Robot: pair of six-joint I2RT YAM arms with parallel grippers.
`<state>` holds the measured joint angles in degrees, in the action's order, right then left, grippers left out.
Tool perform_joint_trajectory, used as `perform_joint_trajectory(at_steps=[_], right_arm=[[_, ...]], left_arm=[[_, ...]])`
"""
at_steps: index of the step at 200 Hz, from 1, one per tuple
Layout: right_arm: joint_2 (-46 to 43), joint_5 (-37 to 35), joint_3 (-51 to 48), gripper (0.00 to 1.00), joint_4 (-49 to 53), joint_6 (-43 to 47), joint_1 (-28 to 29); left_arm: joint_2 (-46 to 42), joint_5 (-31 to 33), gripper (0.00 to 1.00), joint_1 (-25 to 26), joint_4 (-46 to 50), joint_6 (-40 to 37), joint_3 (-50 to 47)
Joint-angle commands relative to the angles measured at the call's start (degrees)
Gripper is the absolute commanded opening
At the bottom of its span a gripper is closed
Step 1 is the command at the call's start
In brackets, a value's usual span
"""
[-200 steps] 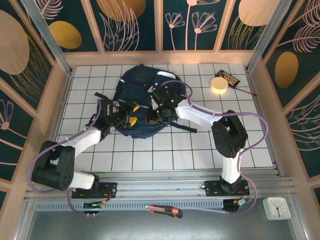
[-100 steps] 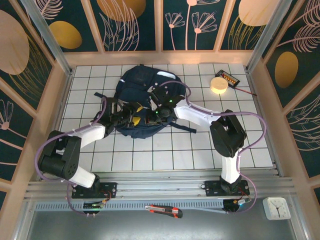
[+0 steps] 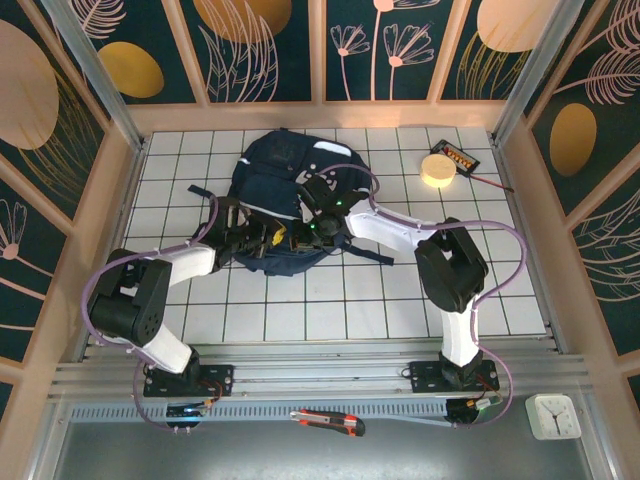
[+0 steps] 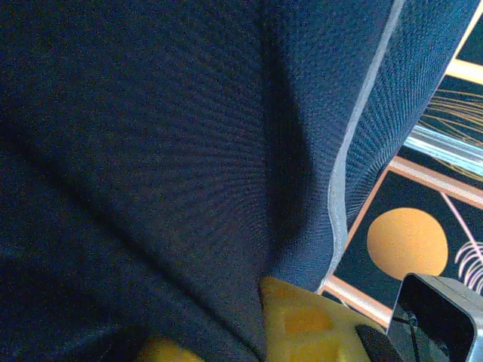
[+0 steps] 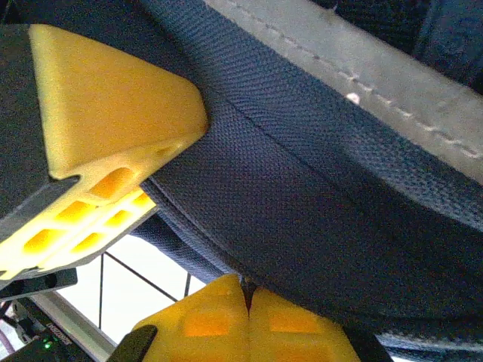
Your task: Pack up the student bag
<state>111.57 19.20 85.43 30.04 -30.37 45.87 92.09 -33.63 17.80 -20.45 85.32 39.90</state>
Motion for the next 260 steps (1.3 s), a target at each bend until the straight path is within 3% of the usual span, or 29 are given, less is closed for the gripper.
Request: perform_joint_trajectory(at_steps=[1, 52, 113, 194, 260], right_arm=[[0.5, 1.0, 2.5, 0.0, -0.2, 1.3, 1.0], [-0.4, -0.1, 1.8, 0.0, 0.9, 3.2, 0.8], [-2.9, -0.7, -1.2, 0.0, 0.8, 4.9, 0.0], [-8.3, -1.5, -7.0, 0.0, 0.1, 5.3, -2.2], [-11.1, -2.4, -10.3, 0.0, -0.2, 5.5, -3.5]], left_arm=[[-0.3, -1.1, 0.0, 0.7, -2.0, 1.2, -1.2], [-3.5, 1.0, 0.0, 0.7, 1.5, -2.3, -2.9], [-6.3, 6.0, 0.0, 0.7, 15.1, -13.3, 3.4], [-6.9, 7.4, 0.0, 0.7, 16.1, -14.9, 5.0], [-5.8, 8.0, 0.0, 0.7, 23.9, -23.3, 9.9]])
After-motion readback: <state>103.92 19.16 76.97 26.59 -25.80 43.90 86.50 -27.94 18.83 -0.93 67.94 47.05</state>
